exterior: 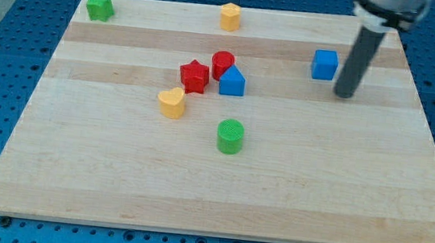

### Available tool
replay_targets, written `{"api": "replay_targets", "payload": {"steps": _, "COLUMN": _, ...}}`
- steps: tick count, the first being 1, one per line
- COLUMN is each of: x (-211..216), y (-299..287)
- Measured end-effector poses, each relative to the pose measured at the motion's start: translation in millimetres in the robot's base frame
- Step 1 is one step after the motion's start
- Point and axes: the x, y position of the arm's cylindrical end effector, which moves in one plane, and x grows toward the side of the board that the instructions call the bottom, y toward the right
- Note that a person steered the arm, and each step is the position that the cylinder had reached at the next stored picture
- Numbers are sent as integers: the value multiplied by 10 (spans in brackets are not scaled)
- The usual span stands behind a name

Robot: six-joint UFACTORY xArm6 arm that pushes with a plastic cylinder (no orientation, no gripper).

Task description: Move the blue cube to the top right corner

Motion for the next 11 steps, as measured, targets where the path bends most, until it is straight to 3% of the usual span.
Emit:
{"api": "replay_targets", "payload": {"steps": 1, "x": -257, "y": -260}}
{"api": "replay_targets", "payload": {"steps": 3, "x": -1118, "y": -160}}
{"api": "replay_targets", "payload": {"steps": 4, "x": -1064, "y": -162}}
{"api": "replay_targets", "payload": {"steps": 6, "x": -493, "y": -206}}
{"api": "replay_targets", "payload": {"steps": 7, "x": -527, "y": 129}}
{"api": "replay_targets", "payload": {"steps": 9, "x": -1367, "y": 257}}
{"api": "replay_targets", "payload": {"steps": 10, "x": -1465, "y": 325}}
{"api": "replay_targets", "payload": {"steps": 11, "x": -1278, "y": 331}}
